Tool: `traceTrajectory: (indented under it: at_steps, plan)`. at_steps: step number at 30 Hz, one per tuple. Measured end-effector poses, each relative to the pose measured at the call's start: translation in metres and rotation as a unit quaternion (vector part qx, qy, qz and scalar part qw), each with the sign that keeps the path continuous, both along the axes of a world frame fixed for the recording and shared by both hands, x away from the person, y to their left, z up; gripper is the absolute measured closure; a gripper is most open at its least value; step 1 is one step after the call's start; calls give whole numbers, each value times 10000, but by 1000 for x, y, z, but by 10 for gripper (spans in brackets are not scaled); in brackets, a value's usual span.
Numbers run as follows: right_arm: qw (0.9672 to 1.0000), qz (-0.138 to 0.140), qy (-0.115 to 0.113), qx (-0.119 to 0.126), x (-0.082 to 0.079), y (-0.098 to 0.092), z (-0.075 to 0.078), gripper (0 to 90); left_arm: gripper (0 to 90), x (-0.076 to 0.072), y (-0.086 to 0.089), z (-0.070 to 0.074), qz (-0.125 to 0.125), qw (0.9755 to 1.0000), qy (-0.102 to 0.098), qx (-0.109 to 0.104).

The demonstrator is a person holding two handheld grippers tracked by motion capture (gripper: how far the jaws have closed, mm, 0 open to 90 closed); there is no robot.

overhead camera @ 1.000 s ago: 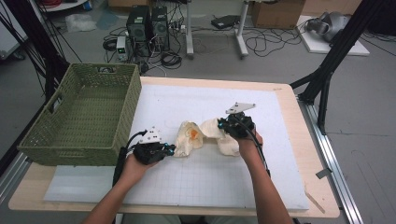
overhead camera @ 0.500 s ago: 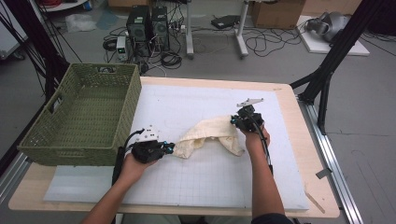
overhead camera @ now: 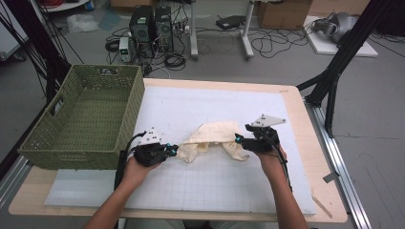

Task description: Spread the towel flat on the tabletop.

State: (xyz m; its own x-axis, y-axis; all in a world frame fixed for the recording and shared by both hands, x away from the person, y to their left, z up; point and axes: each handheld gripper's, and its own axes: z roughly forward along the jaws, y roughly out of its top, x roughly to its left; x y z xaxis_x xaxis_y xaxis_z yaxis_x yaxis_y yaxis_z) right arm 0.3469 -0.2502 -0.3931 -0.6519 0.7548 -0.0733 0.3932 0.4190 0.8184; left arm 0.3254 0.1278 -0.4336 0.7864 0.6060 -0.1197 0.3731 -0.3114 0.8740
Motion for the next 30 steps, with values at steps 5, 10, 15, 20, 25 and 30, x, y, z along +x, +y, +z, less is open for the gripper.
traceTrajectory:
  at_steps: [5, 10, 15, 20, 25, 30]
  plan:
    - [9994, 336, 82, -71, -26, 10, -24, 371, 871, 0, 3, 1, 64, 9999, -5, -84]
    - [9964, 487, 529, -458, -33, 26, -50, 526, 871, 0, 3, 1, 68, 9999, -1, -104]
    - [9949, 693, 654, -325, -34, 26, -52, 823, 871, 1, 5, 2, 106, 9998, 2, -139]
    - [9908, 1093, 706, -377, -47, 30, -48, 865, 871, 1, 6, 2, 134, 9998, -37, -160]
    - [9861, 1496, 721, -73, -64, 29, -41, 867, 871, 0, 7, 3, 152, 9997, -42, -172]
    - [9757, 2001, 725, 514, -80, 21, -28, 867, 871, 0, 8, 4, 219, 9995, -105, -203]
